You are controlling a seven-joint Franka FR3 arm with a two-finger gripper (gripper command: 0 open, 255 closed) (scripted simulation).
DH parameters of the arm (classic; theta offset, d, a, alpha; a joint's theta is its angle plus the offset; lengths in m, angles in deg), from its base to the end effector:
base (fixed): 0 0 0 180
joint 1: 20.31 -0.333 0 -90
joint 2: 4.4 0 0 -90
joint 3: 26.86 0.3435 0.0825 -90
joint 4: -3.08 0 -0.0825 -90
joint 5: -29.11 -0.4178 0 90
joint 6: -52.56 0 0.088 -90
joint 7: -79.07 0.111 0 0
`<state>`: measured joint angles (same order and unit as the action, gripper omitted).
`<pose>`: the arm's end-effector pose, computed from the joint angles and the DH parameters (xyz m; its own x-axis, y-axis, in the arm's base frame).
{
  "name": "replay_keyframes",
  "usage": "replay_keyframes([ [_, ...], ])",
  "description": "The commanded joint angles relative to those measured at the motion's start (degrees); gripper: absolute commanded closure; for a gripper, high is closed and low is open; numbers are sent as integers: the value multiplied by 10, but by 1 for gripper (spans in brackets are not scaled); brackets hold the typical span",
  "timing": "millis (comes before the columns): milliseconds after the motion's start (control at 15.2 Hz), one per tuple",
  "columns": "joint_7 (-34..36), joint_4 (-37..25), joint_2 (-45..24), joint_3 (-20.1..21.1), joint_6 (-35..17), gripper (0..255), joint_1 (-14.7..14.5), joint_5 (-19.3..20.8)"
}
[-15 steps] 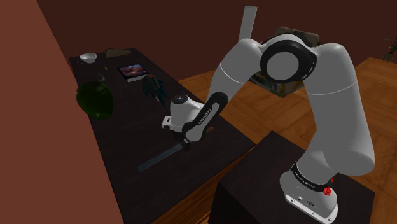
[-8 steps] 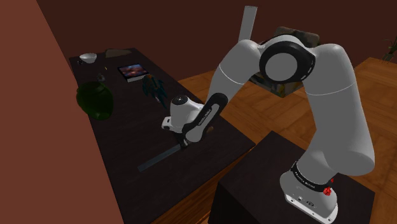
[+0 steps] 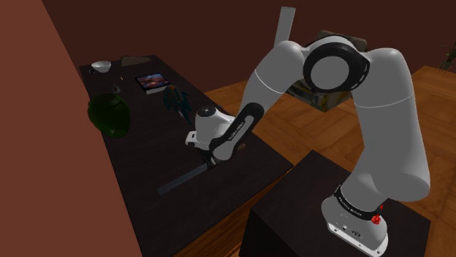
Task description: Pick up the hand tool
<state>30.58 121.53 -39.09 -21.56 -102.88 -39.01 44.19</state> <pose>0.5604 0.2600 0.1271 0.0868 0.9959 -0.0235 0.9936 -0.0849 0.0747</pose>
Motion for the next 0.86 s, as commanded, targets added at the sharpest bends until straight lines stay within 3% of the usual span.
replay_keyframes([
  [0,-4,2,12,3,10,255,3,-3],
  [792,-21,17,81,21,64,255,16,-23],
])
